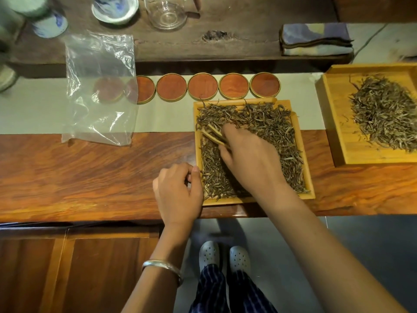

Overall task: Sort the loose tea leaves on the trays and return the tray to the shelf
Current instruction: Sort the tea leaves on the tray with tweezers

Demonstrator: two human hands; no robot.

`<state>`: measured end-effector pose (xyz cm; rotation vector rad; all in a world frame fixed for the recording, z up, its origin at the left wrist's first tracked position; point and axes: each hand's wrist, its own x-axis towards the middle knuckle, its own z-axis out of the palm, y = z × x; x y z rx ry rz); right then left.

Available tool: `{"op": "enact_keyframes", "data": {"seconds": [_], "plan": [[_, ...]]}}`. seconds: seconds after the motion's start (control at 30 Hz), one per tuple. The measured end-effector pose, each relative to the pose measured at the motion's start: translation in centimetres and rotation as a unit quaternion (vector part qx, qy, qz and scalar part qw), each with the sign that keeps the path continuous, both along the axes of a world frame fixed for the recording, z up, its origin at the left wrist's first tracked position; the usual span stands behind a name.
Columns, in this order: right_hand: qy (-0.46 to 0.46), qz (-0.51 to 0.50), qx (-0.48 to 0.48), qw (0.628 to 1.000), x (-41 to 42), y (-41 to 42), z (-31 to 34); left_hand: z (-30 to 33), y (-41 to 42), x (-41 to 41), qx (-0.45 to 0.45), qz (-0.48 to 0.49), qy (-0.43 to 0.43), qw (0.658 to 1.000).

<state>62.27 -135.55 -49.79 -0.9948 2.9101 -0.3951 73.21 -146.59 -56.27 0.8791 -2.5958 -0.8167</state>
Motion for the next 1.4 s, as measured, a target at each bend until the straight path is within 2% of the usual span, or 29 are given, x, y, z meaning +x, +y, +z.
{"op": "enact_keyframes", "data": {"seconds": [0.3,0.43,0.57,0.7,0.97,1.27,1.4], "plan": [[-0.001,-0.008,-0.013,1.000,0.3,1.3,0.0,-0.1,0.0,0.0,-0.002,0.000,-0.002,1.000],[0.011,-0.066,-0.054,0.996,-1.0,3.3,0.3,0.0,0.1,0.0,-0.004,0.001,0.004,1.000],[0.023,-0.126,-0.028,0.991,-2.9,4.9,-0.2,0.1,0.1,-0.1,-0.005,0.002,0.002,1.000],[-0.001,-0.117,-0.024,0.993,-3.0,4.4,-0.7,0.2,0.2,-0.1,-0.004,0.001,-0.004,1.000],[0.028,-0.139,-0.030,0.989,-3.2,5.1,-0.5,0.3,0.2,0.0,0.006,0.004,-0.005,1.000],[-0.003,-0.063,-0.056,0.996,-1.1,3.0,0.4,0.1,0.1,-0.1,0.006,0.001,-0.014,1.000],[-0.024,-0.014,-0.025,0.999,0.3,1.9,0.0,0.1,0.1,0.0,0.004,0.000,-0.015,1.000]]}}
